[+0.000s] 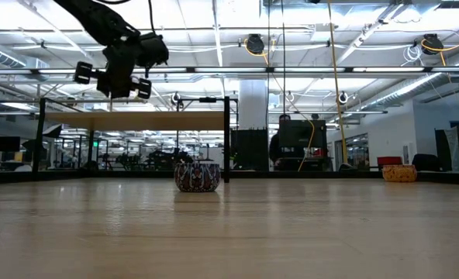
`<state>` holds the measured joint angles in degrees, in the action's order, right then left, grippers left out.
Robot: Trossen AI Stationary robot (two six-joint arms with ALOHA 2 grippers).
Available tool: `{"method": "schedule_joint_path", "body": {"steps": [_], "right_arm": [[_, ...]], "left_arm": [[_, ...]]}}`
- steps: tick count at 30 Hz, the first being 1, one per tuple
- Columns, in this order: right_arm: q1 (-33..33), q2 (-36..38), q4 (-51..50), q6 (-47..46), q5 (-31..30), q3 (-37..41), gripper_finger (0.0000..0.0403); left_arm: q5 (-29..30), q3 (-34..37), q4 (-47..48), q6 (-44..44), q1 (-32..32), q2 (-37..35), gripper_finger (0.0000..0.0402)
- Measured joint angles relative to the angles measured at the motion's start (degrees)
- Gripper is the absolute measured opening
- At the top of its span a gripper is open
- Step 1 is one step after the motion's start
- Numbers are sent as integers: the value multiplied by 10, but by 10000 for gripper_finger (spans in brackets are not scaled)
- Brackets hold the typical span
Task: Pick & Place candle stick holders
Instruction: Put the top gold candle holder on the shelf
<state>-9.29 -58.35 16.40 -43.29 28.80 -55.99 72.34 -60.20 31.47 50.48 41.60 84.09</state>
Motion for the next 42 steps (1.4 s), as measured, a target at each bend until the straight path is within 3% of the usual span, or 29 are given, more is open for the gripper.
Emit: {"method": "schedule_joint_path", "body": {"steps": [9,16,31,42], "right_arm": [[0,0,3,4,0,0,178],[0,2,22,4,0,0,178],[0,8,24,4,-1,0,178],[0,8,24,1,0,0,178]], "left_arm": [[-9,0,1,-21,-8,-22,59],[-50,0,17,-17,-11,-23,59],[-50,0,35,-2,-50,-23,59],[-57,0,87,41,-30,-23,60]]}}
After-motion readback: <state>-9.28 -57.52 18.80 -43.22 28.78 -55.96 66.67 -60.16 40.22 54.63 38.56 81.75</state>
